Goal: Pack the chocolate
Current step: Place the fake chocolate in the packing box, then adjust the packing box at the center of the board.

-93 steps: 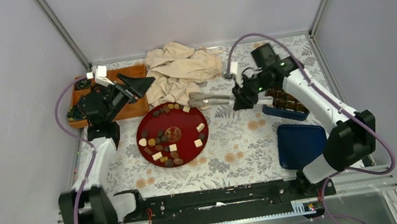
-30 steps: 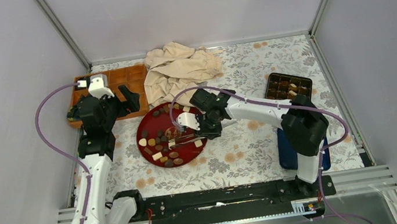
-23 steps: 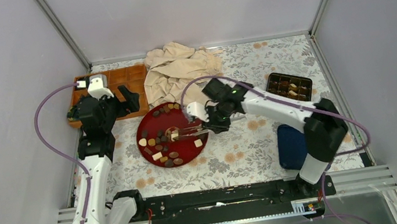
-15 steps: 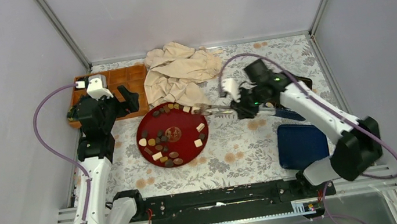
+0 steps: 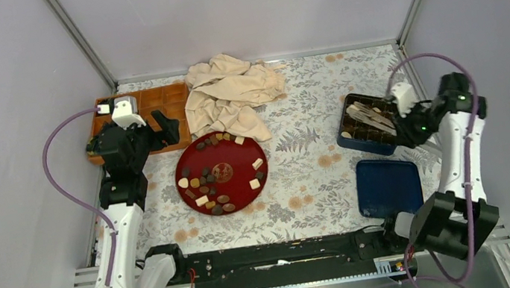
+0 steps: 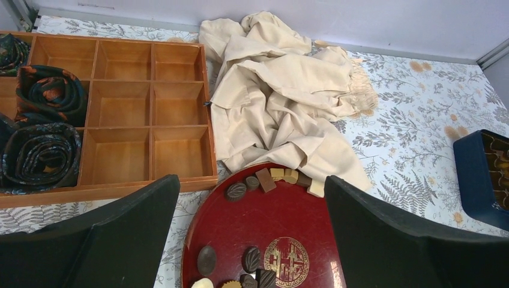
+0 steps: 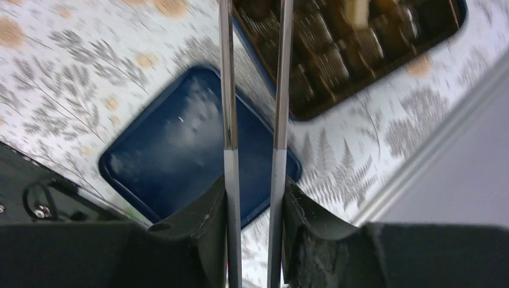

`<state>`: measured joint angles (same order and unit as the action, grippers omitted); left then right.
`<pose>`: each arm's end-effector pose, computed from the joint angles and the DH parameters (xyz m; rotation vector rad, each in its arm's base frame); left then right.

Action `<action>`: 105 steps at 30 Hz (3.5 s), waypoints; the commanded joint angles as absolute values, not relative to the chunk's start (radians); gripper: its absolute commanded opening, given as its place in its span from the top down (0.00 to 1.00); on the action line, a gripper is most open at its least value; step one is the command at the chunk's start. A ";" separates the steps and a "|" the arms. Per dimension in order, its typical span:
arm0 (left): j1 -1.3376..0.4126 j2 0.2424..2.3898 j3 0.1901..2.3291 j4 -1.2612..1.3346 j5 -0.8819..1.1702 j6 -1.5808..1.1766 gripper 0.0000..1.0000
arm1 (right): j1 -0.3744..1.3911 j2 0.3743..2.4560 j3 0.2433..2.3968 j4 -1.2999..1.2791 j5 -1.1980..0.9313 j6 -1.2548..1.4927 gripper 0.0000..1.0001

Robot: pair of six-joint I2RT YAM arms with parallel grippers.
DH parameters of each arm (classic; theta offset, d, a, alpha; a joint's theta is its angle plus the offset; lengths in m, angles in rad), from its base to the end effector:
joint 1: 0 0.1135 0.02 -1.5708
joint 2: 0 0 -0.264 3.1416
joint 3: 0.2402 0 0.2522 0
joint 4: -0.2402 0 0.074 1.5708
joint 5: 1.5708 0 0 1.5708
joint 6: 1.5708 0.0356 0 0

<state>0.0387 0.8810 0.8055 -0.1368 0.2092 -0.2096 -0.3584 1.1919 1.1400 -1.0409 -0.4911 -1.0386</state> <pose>0.2073 0.0006 0.3356 -0.0708 1.7875 -0.3093 0.2106 -0.0609 0.3124 -0.9652 2.2761 0.0869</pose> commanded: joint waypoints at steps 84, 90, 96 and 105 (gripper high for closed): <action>0.020 0.874 0.793 -0.104 0.236 -0.215 0.01 | -0.653 1.505 1.284 -1.134 -0.414 -1.293 0.57; 0.019 0.874 0.793 -0.104 0.239 -0.215 0.01 | -0.652 1.509 1.304 -1.156 -0.429 -1.293 0.55; 0.020 0.913 0.792 -0.094 0.303 -0.244 0.01 | -0.652 1.472 1.351 -1.216 -0.517 -1.288 0.57; 0.005 1.072 0.847 -0.040 0.571 -0.434 0.02 | -0.652 1.421 1.418 -1.283 -0.803 -1.169 0.61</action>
